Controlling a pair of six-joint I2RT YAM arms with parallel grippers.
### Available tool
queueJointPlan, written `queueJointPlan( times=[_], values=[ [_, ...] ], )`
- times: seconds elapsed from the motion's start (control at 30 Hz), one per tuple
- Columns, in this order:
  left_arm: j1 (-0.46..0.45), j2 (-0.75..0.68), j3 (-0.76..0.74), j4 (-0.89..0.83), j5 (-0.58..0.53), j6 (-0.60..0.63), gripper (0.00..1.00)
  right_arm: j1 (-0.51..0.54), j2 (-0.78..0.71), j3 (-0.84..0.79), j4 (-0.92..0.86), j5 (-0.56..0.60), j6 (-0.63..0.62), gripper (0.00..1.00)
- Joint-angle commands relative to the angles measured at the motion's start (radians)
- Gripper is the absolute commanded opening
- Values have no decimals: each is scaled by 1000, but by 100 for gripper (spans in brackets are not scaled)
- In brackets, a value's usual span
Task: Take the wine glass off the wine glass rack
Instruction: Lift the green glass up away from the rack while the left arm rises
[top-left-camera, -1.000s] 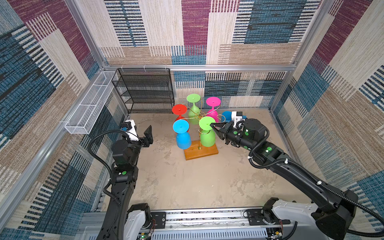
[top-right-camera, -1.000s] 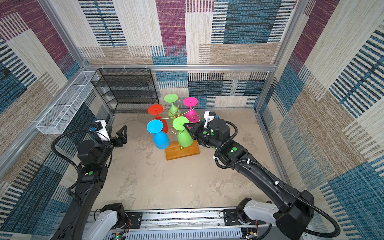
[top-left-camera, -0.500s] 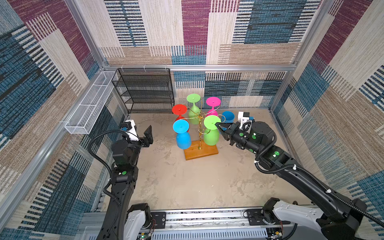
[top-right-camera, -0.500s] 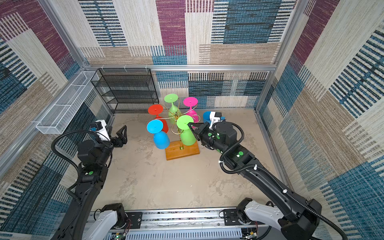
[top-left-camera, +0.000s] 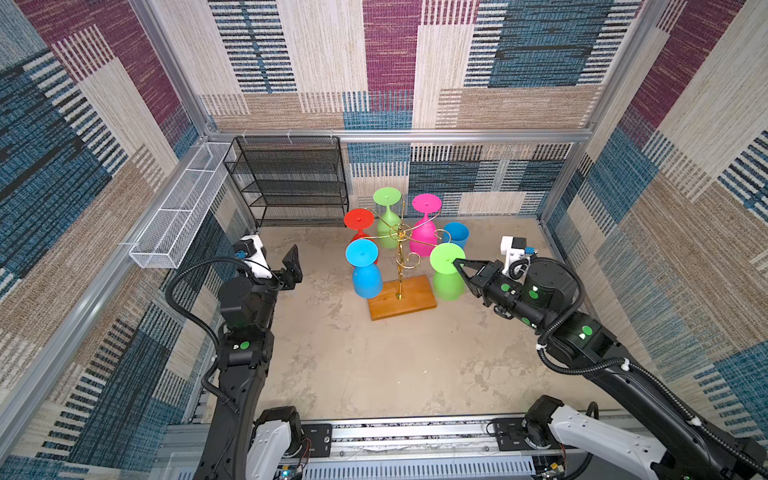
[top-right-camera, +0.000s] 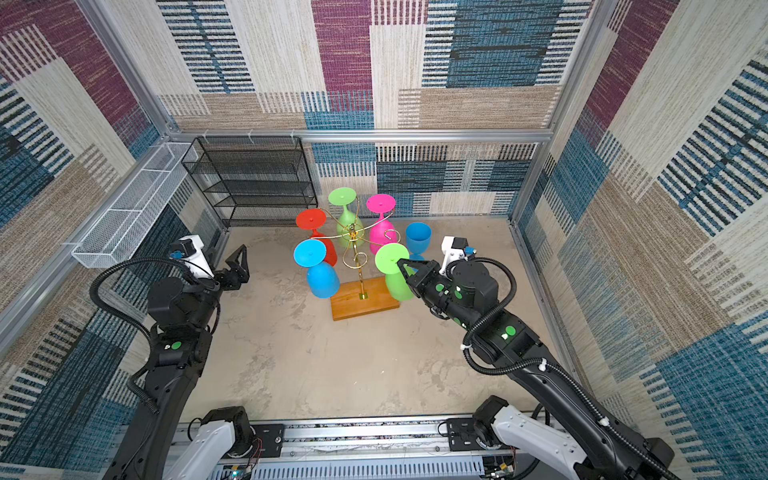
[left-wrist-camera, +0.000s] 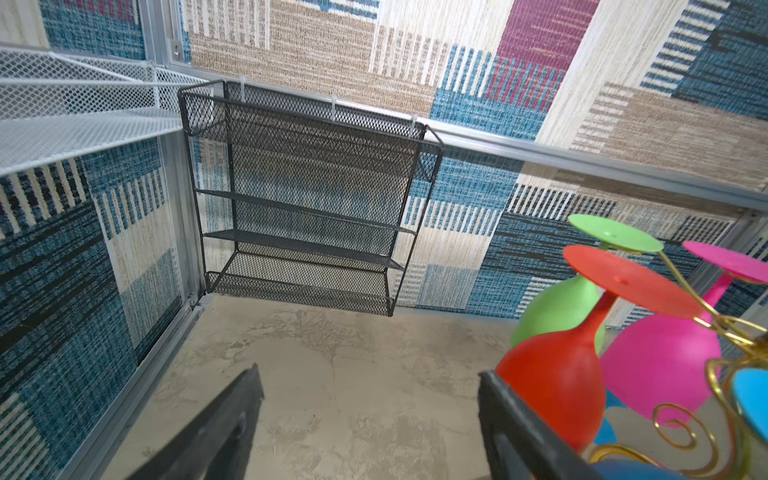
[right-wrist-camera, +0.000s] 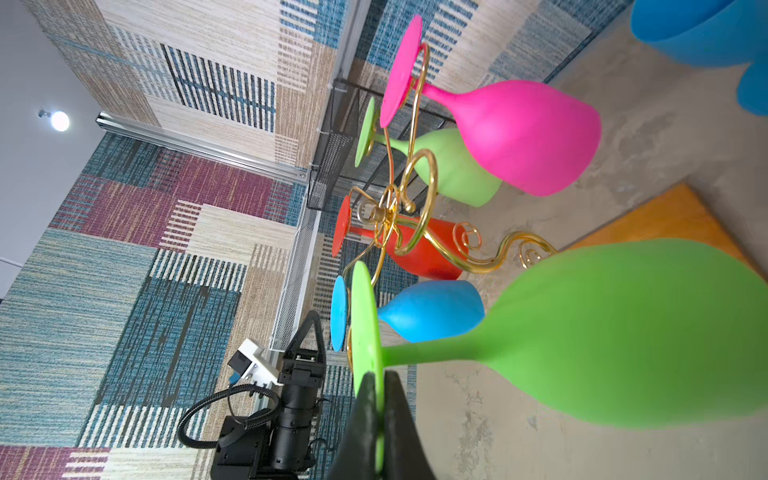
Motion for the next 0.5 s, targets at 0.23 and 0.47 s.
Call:
queueJointPlan(
  times=[0.23, 0.47],
  values=[
    [-1, 21, 244, -156, 476, -178, 72, 1, 0, 136, -31, 203, -291, 0],
    [-44, 119, 355, -25, 712, -432, 63, 1, 95, 313, -37, 184, -558, 0]
  ],
)
